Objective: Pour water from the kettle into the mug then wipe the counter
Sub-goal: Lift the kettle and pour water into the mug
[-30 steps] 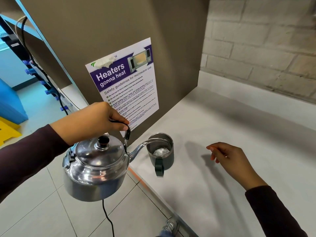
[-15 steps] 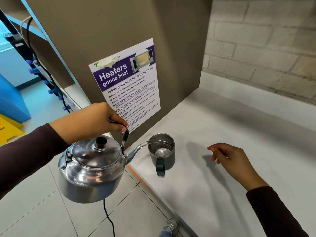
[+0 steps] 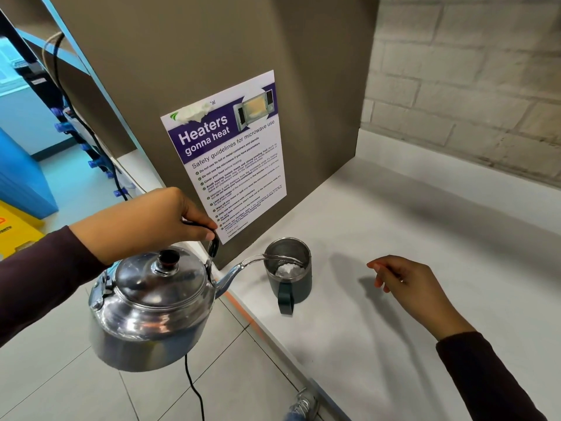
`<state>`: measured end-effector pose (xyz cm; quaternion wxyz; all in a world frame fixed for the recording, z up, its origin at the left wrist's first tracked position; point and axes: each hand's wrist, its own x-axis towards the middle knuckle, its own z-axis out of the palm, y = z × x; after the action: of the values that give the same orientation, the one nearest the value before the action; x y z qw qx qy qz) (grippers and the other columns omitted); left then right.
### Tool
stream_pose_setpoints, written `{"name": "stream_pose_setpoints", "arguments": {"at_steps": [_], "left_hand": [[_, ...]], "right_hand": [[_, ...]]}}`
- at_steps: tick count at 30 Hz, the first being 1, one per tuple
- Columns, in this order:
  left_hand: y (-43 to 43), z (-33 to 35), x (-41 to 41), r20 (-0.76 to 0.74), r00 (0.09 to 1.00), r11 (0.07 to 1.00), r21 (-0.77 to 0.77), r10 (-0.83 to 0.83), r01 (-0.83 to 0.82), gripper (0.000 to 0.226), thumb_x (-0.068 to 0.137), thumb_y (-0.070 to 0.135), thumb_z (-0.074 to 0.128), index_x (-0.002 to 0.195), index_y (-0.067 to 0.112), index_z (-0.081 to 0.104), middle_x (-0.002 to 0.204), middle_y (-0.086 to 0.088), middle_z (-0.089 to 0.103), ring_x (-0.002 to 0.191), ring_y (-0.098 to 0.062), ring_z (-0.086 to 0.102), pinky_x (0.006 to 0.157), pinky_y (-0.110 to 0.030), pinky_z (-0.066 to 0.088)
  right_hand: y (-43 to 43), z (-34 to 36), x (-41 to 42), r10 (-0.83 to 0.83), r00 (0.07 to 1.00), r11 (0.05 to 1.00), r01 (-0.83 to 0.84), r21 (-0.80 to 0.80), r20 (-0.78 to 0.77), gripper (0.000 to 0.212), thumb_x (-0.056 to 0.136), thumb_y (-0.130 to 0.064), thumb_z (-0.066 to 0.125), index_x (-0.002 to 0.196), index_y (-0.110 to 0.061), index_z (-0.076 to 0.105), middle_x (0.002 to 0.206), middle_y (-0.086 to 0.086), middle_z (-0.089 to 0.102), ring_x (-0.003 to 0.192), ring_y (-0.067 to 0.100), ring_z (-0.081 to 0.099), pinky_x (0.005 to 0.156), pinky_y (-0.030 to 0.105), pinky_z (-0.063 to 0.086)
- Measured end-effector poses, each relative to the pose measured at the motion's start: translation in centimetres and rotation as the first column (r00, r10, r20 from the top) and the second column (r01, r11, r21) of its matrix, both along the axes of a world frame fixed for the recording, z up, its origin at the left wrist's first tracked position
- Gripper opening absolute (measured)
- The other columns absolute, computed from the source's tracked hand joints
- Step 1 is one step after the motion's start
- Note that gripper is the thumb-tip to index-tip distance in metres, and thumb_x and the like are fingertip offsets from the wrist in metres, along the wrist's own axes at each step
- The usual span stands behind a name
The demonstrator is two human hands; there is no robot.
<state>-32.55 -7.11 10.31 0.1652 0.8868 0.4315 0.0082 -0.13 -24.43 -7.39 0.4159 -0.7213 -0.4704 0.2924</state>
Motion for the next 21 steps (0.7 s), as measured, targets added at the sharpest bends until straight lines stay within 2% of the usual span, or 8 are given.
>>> {"name": "stream_pose_setpoints", "arguments": {"at_steps": [3,7,16,21], "left_hand": [[-0.30,0.06,-0.25,0.016,1.000,1.000,0.005,-0.021,0.021,0.015,0.074,0.028,0.075,0.082,0.040,0.071,0.053,0.055,0.048,0.067,0.029,0.053,0.060,0.010,0.033],[-0.38,0.30,-0.41,0.021,0.999,0.999,0.006,-0.033,0.033,0.014,0.074,0.027,0.075,0.085,0.035,0.073,0.053,0.054,0.049,0.065,0.028,0.054,0.060,0.009,0.034],[-0.60,0.78,-0.44,0.021,0.999,0.999,0.035,-0.040,0.040,0.014,0.073,0.030,0.076,0.084,0.037,0.074,0.053,0.053,0.050,0.066,0.027,0.054,0.060,0.010,0.033],[-0.82,0.79,-0.56,0.044,0.998,0.999,0.023,-0.038,0.037,0.015,0.073,0.030,0.076,0.078,0.043,0.070,0.054,0.052,0.051,0.065,0.026,0.055,0.059,0.009,0.034]], "right_hand": [[0.06,0.03,-0.07,0.003,1.000,1.000,-0.003,0.001,-0.001,0.019,0.091,-0.022,0.057,0.084,-0.032,0.071,0.068,-0.003,0.069,0.063,0.009,0.061,0.068,0.028,0.049],[0.24,0.02,-0.16,0.007,1.000,1.000,-0.007,0.004,-0.004,0.019,0.091,-0.022,0.057,0.083,-0.032,0.070,0.068,-0.004,0.069,0.063,0.011,0.061,0.068,0.028,0.049],[0.35,0.02,-0.29,0.004,1.000,1.000,-0.004,0.004,0.022,0.018,0.091,-0.021,0.057,0.085,-0.031,0.071,0.068,-0.004,0.069,0.061,0.006,0.060,0.066,0.022,0.047],[0.09,0.18,-0.29,0.000,1.000,1.000,0.000,0.009,0.023,0.018,0.092,-0.021,0.056,0.086,-0.030,0.071,0.069,-0.003,0.069,0.064,0.012,0.062,0.067,0.025,0.048]]}}
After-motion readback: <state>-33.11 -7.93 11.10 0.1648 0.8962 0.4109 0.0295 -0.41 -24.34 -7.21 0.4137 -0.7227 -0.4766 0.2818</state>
